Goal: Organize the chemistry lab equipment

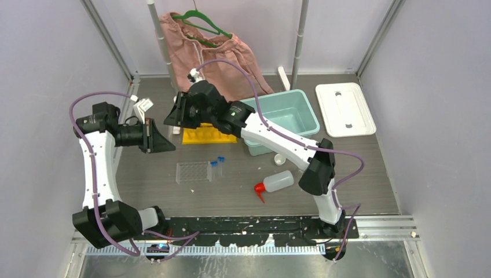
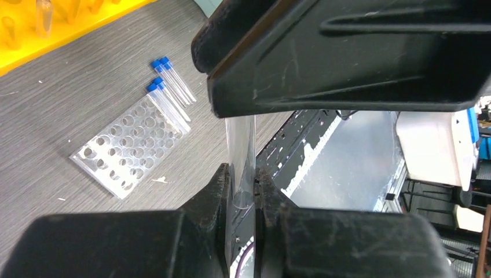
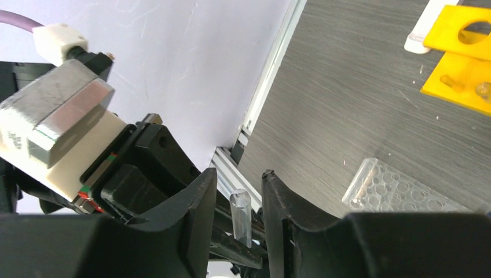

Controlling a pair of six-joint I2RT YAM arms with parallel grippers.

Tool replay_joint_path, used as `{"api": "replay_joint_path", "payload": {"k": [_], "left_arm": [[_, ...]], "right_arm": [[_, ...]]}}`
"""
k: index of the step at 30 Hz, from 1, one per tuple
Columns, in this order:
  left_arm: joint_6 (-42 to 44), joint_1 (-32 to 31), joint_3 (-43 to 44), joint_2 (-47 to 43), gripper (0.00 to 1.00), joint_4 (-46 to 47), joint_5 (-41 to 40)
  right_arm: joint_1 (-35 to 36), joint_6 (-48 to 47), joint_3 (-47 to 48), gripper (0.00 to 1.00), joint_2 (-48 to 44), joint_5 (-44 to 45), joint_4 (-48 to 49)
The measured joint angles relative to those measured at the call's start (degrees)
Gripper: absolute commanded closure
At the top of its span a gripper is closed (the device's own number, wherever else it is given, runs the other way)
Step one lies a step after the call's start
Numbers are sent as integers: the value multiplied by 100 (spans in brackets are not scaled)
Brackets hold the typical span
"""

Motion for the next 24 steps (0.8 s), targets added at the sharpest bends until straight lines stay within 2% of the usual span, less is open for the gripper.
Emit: {"api": "replay_joint_path", "payload": {"k": [10,17,21,22,24], "left_arm": [[13,-118,0,-146,100,7,-131],[28,-212,0,-160,100,7,-149],[74,-238,0,-173,100,31,-164],[81,-249,0,-173,96,39,-164],[83,-251,0,-175,63,50,-168]], "right_arm": [[-24,-348,501,59,238,-636,-704],[-68,-472,570,71,334,-804,-855],[-131,-494,588,87,341,-960,-885],[-136,-503,592,91,341,-979,-890],[-149,-505,595,96,341,-1016,-898]]}}
